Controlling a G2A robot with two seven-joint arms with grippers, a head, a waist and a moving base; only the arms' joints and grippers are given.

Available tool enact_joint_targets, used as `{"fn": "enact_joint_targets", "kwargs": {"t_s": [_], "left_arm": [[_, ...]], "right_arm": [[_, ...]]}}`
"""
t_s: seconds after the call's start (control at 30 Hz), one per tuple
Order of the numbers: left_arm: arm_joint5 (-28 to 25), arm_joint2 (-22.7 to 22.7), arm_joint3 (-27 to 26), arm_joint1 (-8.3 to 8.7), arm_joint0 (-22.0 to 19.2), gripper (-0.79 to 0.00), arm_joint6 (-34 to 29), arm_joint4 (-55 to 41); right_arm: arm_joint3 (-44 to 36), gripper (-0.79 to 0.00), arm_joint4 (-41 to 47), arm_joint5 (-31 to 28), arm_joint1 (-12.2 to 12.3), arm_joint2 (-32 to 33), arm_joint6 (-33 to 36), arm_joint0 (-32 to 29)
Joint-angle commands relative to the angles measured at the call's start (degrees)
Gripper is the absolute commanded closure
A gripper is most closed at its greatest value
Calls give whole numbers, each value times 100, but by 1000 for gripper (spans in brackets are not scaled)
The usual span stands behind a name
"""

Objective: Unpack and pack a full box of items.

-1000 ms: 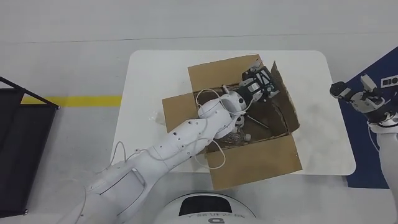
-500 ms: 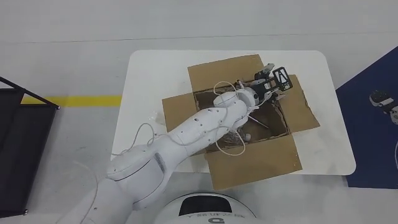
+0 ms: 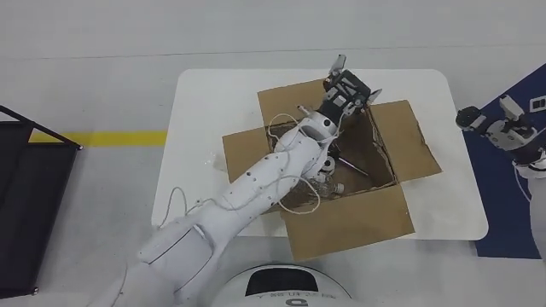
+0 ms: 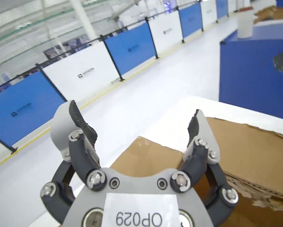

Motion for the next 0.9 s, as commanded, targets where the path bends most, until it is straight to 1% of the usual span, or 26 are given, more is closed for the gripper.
{"fn": "enact_joint_targets", "kwargs": {"t_s": [0.0,0.1,0.17,0.23,0.3,0.33,0.43,0.53,0.57,0.67,0.8,0.87], "left_arm": [[151,-564,-1296,352,897,-785,-263,695],[-86,-1360,-3067,746,2229,-785,-725,1521],[-337,-1811,-4060,926,3087,-785,-841,1803],[-516,-2183,-4732,1051,3774,-785,-815,1966],[-605,-2467,-5166,1131,4302,-785,-694,1948],[-594,-2602,-5302,1160,4523,-785,-621,1894],[-593,-2925,-5506,1221,4983,-785,-417,1642],[-571,-3234,-5504,1258,5223,-785,-252,1295],[-575,-3333,-5476,1268,5277,-785,-220,1166],[-583,-3659,-5328,1293,5380,-785,-198,739],[-754,-4062,-5001,1328,5375,-785,-226,234],[-818,-4224,-4775,1349,5313,-785,-357,186]], "right_arm": [[-153,-785,-164,39,-22,-147,-51,72],[-365,-785,-321,23,-55,-307,-96,92],[-528,-785,-440,13,-74,-391,-146,80],[-705,-785,-554,15,-91,-466,-211,53],[-908,-785,-670,52,-109,-551,-275,24],[-1027,-785,-766,70,-117,-603,-322,10],[-1372,-785,-1120,108,-150,-780,-620,-41],[-1548,-785,-1410,288,-179,-907,-1019,-56],[-1548,-785,-1410,288,-179,-907,-1019,-56],[-1548,-785,-1410,288,-179,-907,-1019,-56],[-1567,-785,-1442,295,-181,-915,-1040,-63],[-1841,-785,-1975,443,-185,-1021,-1290,-128]]}}
